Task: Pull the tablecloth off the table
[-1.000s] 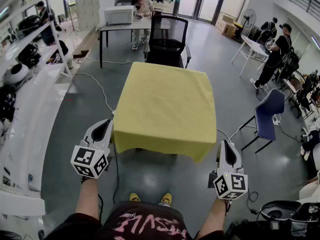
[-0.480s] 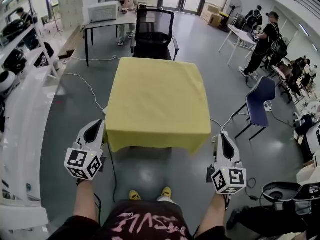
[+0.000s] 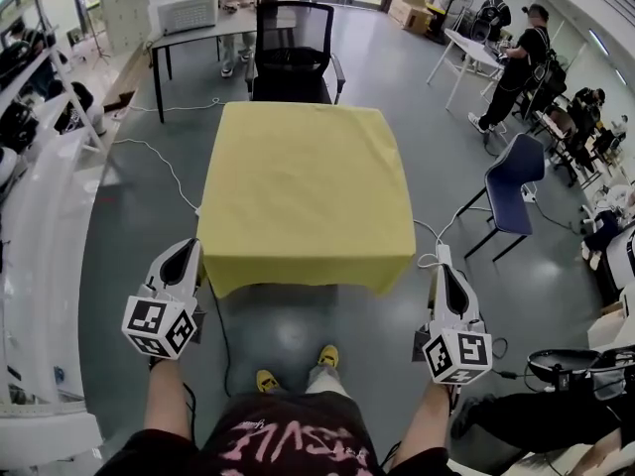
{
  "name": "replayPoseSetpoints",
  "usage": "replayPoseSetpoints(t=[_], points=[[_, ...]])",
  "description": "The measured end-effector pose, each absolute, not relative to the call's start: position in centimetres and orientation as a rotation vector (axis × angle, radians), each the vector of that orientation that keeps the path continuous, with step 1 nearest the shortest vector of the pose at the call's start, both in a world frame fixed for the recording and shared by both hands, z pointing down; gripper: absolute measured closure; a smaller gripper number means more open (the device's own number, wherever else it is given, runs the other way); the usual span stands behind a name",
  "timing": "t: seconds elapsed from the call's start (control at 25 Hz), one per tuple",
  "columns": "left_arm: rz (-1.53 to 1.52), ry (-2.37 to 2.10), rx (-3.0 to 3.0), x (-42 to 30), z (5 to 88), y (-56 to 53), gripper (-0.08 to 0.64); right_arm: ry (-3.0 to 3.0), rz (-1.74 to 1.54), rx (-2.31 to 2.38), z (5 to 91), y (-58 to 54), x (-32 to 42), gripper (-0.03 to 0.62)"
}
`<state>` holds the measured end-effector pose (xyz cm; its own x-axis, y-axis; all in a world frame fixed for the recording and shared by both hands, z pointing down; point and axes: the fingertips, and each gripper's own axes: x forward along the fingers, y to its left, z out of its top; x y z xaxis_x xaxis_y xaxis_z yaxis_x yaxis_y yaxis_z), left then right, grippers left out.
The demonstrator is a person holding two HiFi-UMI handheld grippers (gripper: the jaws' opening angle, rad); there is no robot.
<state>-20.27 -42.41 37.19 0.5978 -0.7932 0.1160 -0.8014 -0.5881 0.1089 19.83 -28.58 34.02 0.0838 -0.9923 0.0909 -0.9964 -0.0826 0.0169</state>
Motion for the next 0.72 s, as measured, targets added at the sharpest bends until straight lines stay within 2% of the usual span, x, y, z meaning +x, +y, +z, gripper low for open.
replayPoseSetpoints(t=[0.4, 0.72], points=[[0.238, -1.417, 2.574, -15.6, 40.0, -46.1, 0.555, -2.066, 0.241, 2.239, 38.8, -33.1, 29.1, 0.580], [0.384, -1.430, 2.540, -9.0, 42.6, -47.8, 0.555, -2.099, 0.376, 2.170, 44.5, -36.2, 36.4, 0.577]])
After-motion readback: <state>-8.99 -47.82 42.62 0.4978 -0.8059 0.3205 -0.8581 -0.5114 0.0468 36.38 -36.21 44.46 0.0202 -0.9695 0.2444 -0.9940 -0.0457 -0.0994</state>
